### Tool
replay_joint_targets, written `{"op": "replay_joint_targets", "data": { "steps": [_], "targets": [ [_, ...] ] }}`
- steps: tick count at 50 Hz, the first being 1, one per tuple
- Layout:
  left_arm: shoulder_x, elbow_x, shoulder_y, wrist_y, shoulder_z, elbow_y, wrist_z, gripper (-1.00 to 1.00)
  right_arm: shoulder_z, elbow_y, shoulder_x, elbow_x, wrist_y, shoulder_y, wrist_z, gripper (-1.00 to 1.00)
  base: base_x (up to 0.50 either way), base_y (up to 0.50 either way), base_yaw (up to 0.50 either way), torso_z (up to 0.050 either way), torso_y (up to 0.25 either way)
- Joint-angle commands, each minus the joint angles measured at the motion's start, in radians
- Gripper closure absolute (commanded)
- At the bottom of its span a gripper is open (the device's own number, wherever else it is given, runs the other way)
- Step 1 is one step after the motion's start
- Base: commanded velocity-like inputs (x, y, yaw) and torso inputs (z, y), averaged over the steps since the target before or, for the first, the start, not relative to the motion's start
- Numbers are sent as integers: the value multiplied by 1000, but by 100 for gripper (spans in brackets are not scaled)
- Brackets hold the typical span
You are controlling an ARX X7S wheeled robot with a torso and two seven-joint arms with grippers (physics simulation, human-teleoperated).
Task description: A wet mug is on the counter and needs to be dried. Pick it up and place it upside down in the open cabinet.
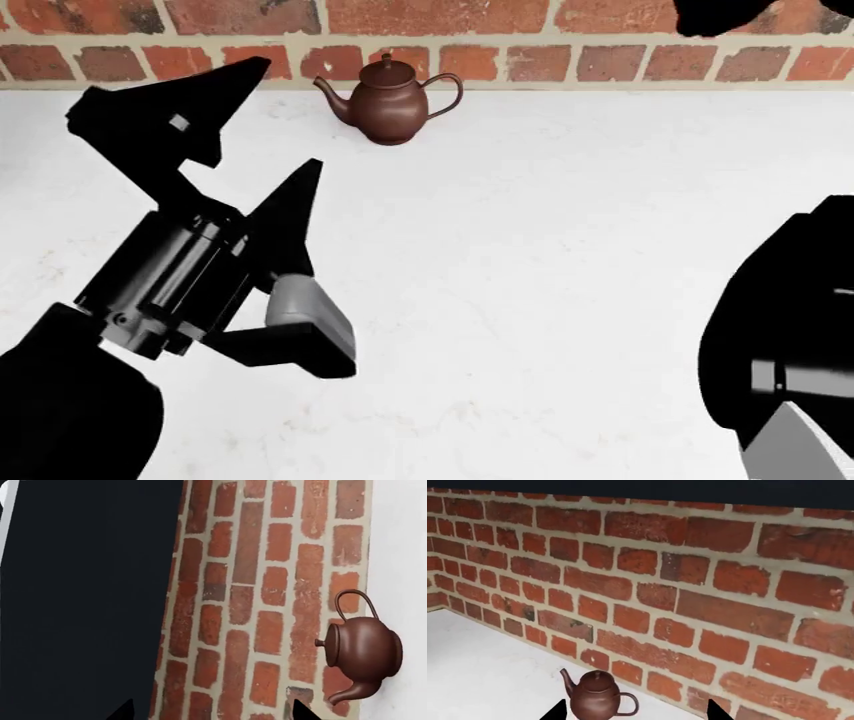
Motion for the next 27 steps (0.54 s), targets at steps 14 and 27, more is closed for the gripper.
{"op": "replay_joint_targets", "data": {
  "steps": [14, 27],
  "targets": [
    [-17, -386, 154, 67, -276, 11, -62, -100, 101, -285, -26, 43, 0, -364, 0, -100, 0, 0, 0, 0, 0],
    [27, -682, 235, 7, -586, -9, -136, -100, 141, -366, -57, 43, 0, -477, 0, -100, 0, 0, 0, 0, 0]
  ]
}}
